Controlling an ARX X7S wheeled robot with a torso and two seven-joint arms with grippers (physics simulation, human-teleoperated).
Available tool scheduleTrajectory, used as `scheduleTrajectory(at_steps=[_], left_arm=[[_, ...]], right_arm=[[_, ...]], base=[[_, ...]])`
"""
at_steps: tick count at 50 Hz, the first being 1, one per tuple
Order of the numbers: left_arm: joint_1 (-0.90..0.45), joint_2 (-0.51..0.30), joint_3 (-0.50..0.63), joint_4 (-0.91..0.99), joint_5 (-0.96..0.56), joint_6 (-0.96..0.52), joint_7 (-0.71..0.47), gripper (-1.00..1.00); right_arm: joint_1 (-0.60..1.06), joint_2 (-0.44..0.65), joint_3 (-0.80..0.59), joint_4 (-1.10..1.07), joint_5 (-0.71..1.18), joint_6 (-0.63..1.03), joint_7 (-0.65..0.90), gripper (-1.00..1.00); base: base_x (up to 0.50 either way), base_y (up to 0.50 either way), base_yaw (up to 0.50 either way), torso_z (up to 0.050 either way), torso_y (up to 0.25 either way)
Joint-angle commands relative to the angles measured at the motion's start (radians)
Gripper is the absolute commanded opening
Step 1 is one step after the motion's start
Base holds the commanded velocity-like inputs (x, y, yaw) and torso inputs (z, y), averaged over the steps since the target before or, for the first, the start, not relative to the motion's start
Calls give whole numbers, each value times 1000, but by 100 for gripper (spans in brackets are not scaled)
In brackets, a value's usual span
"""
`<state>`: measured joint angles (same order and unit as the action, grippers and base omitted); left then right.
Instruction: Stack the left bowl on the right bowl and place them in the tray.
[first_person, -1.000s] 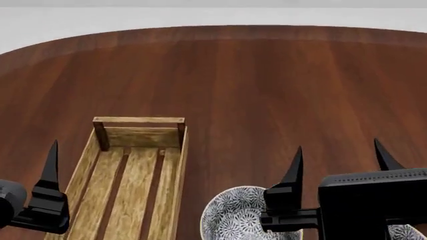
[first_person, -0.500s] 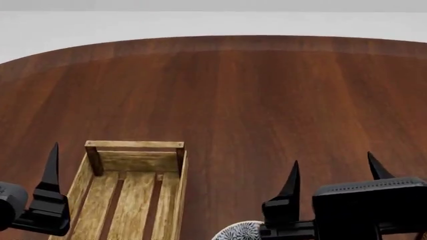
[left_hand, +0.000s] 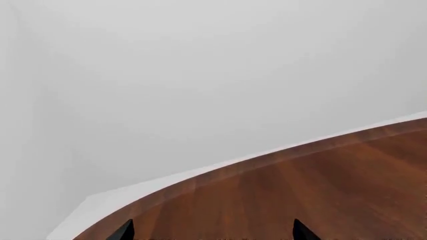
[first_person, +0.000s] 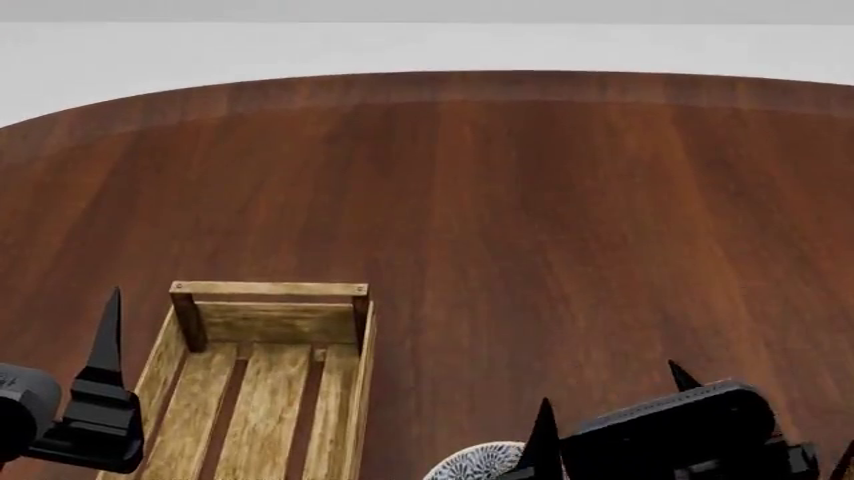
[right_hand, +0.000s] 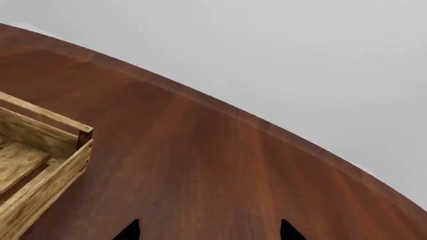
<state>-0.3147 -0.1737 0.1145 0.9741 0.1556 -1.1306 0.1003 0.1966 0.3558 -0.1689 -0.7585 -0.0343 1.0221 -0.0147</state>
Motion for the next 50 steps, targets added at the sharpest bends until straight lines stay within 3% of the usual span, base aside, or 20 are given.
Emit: scheduleTrajectory(at_steps=[1,23,50], left_arm=[[3,-1,-4,-3,-5,6,-3,100],[-45,-11,22,-4,-5,-32,-8,100],[1,-14,1,-8,-16,6,-21,100]], right_arm=[[-20,41,-98,7,3,13,-39,100],[-26,81,-181,22,19,62,-88,100],[-63,101,-263,12,32,58,-112,100]], base=[[0,0,0,0,0],[0,0,0,0,0],[0,0,0,0,0]])
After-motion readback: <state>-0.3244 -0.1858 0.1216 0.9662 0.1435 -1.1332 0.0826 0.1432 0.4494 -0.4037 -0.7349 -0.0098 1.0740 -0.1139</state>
